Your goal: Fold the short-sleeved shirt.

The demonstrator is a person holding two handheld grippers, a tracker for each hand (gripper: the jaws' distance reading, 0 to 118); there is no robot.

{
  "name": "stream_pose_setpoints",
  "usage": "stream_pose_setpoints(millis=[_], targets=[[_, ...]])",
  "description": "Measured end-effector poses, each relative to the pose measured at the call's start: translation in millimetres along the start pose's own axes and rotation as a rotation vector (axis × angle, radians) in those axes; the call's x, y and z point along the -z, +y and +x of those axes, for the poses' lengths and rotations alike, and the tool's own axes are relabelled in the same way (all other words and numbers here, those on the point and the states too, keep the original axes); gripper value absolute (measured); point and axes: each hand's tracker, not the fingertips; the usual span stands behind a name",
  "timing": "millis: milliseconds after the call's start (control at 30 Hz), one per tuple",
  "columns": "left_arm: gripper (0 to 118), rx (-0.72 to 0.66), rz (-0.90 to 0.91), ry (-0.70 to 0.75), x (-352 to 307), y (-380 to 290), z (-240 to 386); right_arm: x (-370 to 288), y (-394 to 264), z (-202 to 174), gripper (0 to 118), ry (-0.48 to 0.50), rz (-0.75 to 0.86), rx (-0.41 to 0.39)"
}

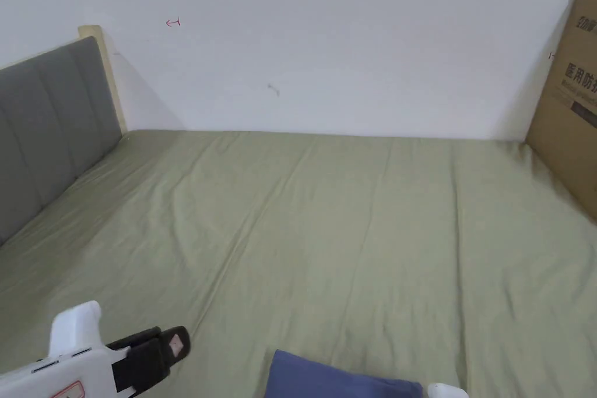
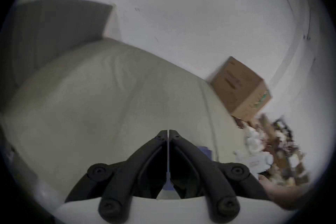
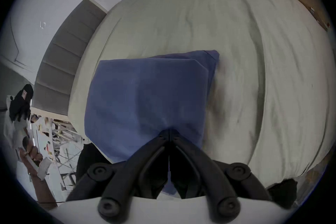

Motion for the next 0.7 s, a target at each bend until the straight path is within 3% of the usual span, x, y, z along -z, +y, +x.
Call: stream_pose_setpoints(millis=[33, 133, 200, 233, 467, 567, 633, 700], targets=[[31, -0.061, -0.068, -0.071, 13.0, 1.8, -10.5, 0.5, 0.2, 0.7, 0, 0.004, -0.002, -0.001], [56, -0.135, -0.246, -0.143, 56.9, -3.2, -39.4, 0.6, -0.2, 1.2, 0, 0.012, -0.007, -0.008], [110, -0.137, -0.357, -0.163, 86.2, -9.3, -52.6, 0.8, 0.4, 2.1, 0, 0.015, -0.01, -0.012], [118, -0.156, -0.332, -0.192, 98.9, -11.9, -61.1, -0.5, -0.1, 1.6, 0, 0.019, -0.011, -0.011], [118, -0.309, -0.602, -0.302, 185.5, -51.0, -86.1, 2.0, 3.3, 10.2, 0, 0.051, -0.026, 0.01], [118, -0.425, -0.701, -0.485, 210.7, -76.2, -81.5, 6.6, 4.8, 14.9, 0, 0.064, -0.03, 0.024], [118, -0.413, -0.722, -0.521, 205.8, -76.6, -53.0, 7.5, 5.2, 16.0, 0, 0.067, -0.033, 0.03], [118, -0.349, -0.689, -0.467, 204.7, -78.9, -47.9, 8.3, 5.5, 17.9, 0, 0.07, -0.033, 0.033]])
